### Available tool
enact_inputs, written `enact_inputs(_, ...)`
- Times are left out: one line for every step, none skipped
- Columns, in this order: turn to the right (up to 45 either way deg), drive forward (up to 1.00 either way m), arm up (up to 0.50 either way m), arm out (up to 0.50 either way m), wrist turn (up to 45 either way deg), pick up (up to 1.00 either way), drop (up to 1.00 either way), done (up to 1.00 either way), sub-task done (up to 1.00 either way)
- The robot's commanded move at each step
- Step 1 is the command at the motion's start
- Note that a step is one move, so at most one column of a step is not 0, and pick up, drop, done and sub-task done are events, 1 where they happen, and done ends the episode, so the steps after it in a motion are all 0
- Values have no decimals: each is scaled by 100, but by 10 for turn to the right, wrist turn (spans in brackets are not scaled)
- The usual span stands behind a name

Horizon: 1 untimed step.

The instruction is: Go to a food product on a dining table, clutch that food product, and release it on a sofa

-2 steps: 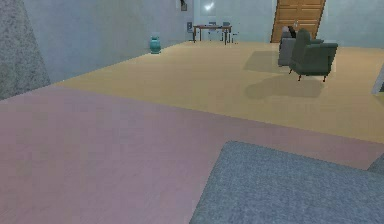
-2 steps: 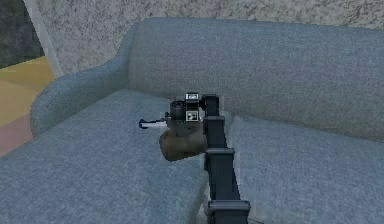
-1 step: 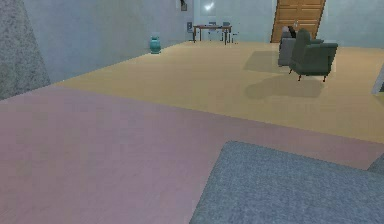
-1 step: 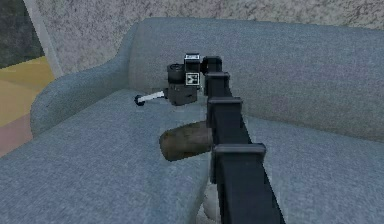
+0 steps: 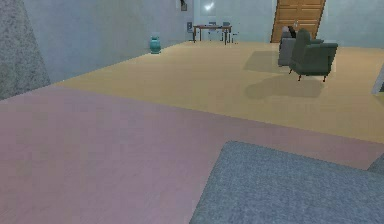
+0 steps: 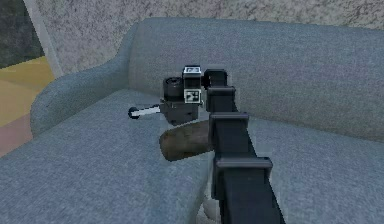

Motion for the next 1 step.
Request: enact_inputs(0, 0, 0, 0, 0, 0, 0, 100, 0)
